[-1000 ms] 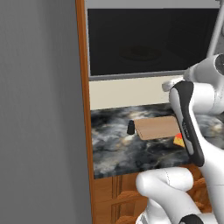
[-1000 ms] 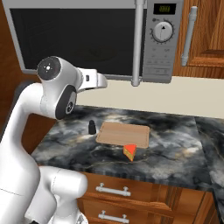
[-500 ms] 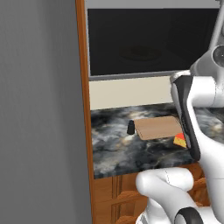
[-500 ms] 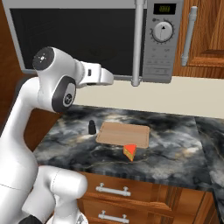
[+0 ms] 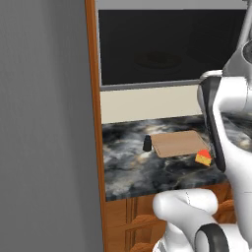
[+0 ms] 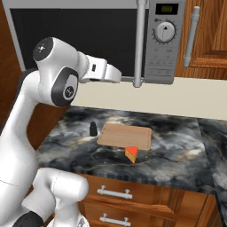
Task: Retrieve the reheated potato from the microwave, then place the potato, cheese, and condiment on the cutting board.
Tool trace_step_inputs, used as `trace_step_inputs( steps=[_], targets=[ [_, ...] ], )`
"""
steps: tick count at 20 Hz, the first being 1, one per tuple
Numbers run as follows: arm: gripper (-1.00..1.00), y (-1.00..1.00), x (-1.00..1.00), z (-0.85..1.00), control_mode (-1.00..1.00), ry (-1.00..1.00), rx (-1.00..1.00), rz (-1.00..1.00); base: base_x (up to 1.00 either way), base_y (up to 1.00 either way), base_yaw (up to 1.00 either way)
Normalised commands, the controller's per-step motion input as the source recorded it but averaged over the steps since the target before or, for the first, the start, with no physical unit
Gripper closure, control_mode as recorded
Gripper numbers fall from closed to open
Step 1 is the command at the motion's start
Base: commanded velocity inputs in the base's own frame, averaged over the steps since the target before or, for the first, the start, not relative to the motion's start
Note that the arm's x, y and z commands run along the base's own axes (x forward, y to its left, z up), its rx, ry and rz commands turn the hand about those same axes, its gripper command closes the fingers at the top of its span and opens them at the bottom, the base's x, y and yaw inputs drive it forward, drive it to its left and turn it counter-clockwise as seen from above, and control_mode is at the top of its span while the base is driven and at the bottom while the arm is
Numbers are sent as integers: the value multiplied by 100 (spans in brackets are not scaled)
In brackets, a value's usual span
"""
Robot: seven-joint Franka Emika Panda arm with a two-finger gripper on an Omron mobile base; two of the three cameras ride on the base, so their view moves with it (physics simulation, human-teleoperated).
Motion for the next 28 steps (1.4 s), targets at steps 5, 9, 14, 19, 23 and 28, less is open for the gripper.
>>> trace_step_inputs(
  steps=[5, 9, 14, 19, 23, 28],
  targets=[
    [-100, -32, -8, 25, -100, 0, 8, 0, 0, 0, 0],
    [-100, -28, -2, 23, -100, 0, 9, 2, 0, 0, 0],
    [-100, -24, 4, 15, -100, -1, 8, 5, 0, 0, 0],
    [-100, -24, 17, 2, -100, -4, 5, 6, 0, 0, 0],
    [-100, -25, 20, 0, -100, -7, 4, 6, 0, 0, 0],
    [-100, -18, 27, -3, -100, -14, 4, 10, 0, 0, 0]
  ],
)
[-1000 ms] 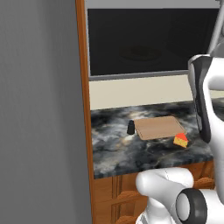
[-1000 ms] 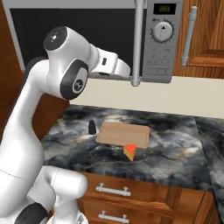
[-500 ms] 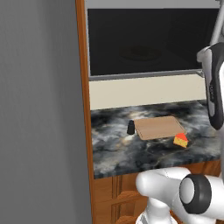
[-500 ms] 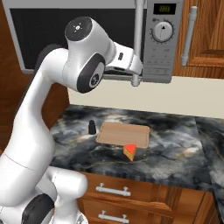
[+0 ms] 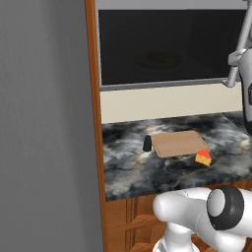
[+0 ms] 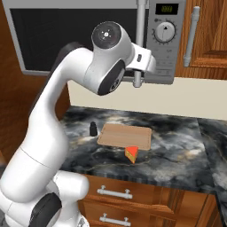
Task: Retrieve the reheated potato from the microwave, then place the potato, cheese, and condiment on the cutting board.
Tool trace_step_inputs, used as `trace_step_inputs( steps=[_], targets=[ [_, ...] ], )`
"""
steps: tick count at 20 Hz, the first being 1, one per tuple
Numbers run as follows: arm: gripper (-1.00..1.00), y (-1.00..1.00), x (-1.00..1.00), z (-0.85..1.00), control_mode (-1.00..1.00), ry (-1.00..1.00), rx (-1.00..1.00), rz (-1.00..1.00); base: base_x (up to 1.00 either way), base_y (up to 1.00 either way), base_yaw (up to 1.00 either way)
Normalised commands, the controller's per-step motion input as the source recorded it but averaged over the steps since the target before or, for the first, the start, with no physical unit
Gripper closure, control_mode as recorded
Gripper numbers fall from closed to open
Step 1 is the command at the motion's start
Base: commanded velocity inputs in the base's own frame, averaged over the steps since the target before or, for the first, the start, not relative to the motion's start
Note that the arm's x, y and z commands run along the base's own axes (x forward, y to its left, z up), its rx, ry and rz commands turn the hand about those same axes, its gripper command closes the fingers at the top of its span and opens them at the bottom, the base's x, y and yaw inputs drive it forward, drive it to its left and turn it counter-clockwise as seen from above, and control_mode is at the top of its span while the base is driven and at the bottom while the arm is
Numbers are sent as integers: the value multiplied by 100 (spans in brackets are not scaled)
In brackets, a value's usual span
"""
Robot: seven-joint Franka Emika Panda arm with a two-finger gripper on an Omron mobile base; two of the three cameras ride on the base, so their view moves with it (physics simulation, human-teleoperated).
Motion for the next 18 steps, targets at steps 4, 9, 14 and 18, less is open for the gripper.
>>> trace_step_inputs(
  steps=[4, 9, 14, 18],
  targets=[
    [-100, -6, 35, -9, -100, -14, 8, 11, 0, 0, 0],
    [-100, -14, 40, -2, -100, -3, 11, 9, 0, 0, 0],
    [-100, -15, 44, 0, -100, 0, 10, 7, 0, 0, 0],
    [-100, -18, 42, 0, -100, 0, 6, 8, 0, 0, 0]
  ],
)
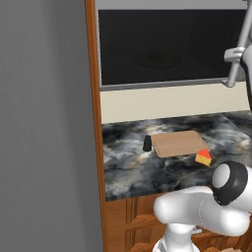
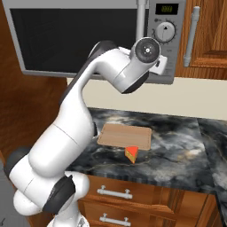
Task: Retrieve the reheated potato from the microwave, then place the potato, cheese, and condiment on the cutting board.
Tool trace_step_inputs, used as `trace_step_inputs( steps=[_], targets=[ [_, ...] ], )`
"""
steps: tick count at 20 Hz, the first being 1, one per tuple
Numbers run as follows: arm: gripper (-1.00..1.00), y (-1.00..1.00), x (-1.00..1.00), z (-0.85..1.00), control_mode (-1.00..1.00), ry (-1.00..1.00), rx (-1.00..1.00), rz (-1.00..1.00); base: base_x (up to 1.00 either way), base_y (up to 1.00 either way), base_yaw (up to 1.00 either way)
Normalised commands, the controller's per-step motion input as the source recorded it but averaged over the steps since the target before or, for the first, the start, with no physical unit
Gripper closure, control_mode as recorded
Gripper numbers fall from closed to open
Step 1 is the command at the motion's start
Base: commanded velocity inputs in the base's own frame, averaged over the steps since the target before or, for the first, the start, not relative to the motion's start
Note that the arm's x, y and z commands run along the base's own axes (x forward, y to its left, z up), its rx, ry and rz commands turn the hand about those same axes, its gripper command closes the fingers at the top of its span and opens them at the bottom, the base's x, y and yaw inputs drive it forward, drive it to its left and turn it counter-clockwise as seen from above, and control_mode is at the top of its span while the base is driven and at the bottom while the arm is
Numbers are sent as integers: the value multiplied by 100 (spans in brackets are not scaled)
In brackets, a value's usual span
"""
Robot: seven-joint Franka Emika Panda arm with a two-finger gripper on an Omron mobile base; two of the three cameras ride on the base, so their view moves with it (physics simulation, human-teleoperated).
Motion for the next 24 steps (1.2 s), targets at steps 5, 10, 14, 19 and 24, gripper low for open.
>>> trace_step_inputs(
  steps=[5, 10, 14, 19, 24],
  targets=[
    [-100, -8, 32, -2, -100, -1, 1, 7, 0, 0, 0],
    [-100, 0, 31, -6, -100, -3, 0, 4, 0, 0, 0],
    [100, 25, 27, -9, -100, -5, 0, 0, 0, 0, 0],
    [100, 34, 25, -10, -100, -7, 0, -1, 0, 0, 0],
    [100, 29, 19, -3, -100, -4, 1, -1, 0, 0, 0]
  ],
)
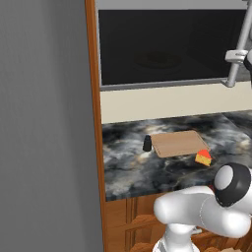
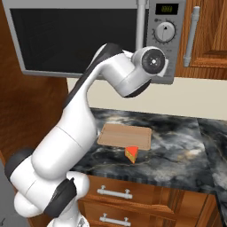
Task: Retrieve the reheated potato from the microwave, then place the potato, cheese, and condiment on the cutting board.
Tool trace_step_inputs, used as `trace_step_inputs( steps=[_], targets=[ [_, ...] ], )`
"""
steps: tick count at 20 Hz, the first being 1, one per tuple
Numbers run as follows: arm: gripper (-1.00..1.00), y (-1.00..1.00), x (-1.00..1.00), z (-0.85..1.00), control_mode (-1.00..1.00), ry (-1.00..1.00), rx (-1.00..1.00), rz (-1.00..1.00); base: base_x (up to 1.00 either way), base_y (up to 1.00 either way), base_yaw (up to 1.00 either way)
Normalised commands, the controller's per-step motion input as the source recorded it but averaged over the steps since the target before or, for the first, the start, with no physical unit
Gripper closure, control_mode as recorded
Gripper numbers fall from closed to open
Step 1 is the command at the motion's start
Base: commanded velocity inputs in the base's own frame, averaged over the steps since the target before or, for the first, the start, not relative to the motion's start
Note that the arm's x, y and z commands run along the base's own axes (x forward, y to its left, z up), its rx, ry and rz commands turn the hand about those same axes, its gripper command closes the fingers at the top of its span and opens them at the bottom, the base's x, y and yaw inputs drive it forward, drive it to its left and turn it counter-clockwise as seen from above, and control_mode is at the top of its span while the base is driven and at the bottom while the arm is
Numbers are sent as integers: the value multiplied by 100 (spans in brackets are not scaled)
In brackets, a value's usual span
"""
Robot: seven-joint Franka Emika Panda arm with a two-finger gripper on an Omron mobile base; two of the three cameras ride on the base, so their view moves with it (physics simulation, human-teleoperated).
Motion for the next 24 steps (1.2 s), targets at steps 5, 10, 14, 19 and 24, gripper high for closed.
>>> trace_step_inputs(
  steps=[5, 10, 14, 19, 24],
  targets=[
    [100, 26, -6, 0, -100, 0, 5, 0, 0, 0, 0],
    [100, 22, -32, 0, -100, 0, 3, 0, 0, 0, 0],
    [100, 21, -45, 0, -100, 0, 0, 0, 0, 0, 0],
    [100, 14, -55, 3, -100, 0, 0, 0, 0, 0, 0],
    [100, 10, -61, 8, -100, 0, 0, 0, 0, 0, 0]
  ],
)
